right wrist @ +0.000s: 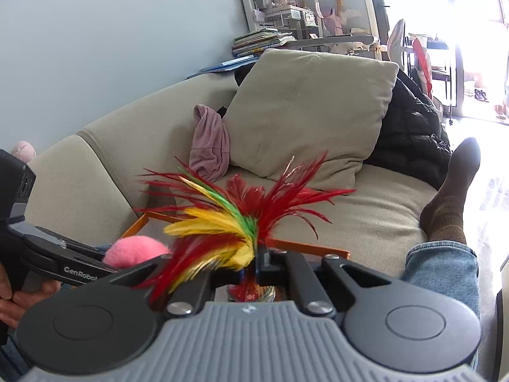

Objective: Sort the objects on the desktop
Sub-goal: 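Lower the pompom and feather toy into the orange box with both grippers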

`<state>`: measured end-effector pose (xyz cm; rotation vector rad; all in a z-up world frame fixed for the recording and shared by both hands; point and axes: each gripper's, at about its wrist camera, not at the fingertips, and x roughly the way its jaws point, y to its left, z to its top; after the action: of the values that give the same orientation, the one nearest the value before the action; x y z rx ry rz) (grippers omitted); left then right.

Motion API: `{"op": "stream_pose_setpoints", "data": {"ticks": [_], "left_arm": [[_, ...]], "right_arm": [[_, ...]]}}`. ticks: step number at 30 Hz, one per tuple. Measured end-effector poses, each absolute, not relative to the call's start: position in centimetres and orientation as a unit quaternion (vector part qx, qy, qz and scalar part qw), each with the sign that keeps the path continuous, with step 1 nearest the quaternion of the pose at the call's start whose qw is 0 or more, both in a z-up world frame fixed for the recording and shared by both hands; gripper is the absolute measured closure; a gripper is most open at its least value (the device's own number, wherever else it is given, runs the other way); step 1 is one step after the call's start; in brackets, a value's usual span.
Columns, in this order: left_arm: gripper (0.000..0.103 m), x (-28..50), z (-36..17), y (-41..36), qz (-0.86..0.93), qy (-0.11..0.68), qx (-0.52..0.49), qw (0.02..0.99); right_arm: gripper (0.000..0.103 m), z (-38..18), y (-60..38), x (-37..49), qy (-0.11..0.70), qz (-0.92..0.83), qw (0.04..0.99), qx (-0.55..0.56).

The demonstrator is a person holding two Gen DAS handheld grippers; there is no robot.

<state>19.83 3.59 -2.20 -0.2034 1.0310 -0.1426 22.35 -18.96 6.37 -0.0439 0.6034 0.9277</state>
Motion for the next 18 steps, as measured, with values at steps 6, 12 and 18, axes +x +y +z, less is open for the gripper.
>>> {"op": "stream_pose_setpoints", "data": {"ticks": [6, 12, 18], "left_arm": [[0.056, 22.9, -5.0, 3.0, -0.056, 0.52, -0.083, 0.848], [0.053, 24.4, -6.3, 3.3, -0.049, 0.524, -0.099, 0.844], [0.053, 24.4, -5.9, 3.9, -0.047, 0.518, -0.111, 0.847]], "right_arm": [[0.097, 5.1, -18.2, 23.3, 0.295, 0.444, 0.846, -0.022], [0.097, 4.7, -17.8, 23.8, 0.295, 0.449, 0.843, -0.028], [0.097, 4.4, -17.3, 23.7, 0.301, 0.455, 0.838, -0.029]]}}
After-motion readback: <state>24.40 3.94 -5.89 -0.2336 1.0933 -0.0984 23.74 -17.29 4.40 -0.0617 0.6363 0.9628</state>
